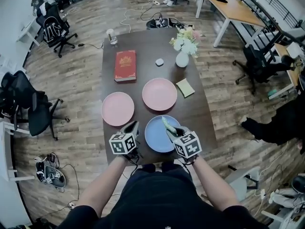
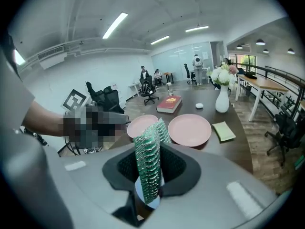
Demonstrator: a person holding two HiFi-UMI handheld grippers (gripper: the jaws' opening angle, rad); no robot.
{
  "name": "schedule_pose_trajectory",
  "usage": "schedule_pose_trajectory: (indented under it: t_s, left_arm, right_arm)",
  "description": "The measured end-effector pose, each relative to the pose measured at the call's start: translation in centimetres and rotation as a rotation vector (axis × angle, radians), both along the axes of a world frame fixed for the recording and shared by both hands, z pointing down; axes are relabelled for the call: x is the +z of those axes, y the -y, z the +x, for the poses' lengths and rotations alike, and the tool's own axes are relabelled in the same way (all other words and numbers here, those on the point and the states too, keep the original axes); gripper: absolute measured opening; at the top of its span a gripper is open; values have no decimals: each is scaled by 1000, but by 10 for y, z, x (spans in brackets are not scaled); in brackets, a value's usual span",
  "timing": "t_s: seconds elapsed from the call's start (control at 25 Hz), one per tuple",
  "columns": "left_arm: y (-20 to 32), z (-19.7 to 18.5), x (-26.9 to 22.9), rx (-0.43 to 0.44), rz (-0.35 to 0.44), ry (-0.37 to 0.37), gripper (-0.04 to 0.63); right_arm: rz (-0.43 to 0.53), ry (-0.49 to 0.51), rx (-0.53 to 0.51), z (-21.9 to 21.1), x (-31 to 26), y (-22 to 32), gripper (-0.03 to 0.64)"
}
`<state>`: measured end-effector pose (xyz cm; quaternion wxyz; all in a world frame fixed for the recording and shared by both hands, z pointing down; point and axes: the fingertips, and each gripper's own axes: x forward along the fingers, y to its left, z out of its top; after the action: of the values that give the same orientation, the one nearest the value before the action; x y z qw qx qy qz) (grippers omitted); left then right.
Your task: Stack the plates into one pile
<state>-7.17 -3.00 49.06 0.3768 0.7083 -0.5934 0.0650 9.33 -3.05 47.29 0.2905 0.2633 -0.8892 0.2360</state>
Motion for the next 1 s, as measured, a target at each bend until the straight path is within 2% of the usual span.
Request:
schedule_pose_trajectory:
  t_s: [0.12, 0.36, 1.0]
  left_arm:
    - [1, -6, -32, -13, 67, 9, 5]
    - [-5, -13, -71, -26, 151, 13, -5]
    - [-5, -19, -73, -16, 169, 25, -5]
  right_arm:
    - [55, 31, -10, -8, -28, 5, 83]
    - [155, 64, -29, -18, -70, 12, 83]
    - [202, 64, -16, -27, -72, 20, 83]
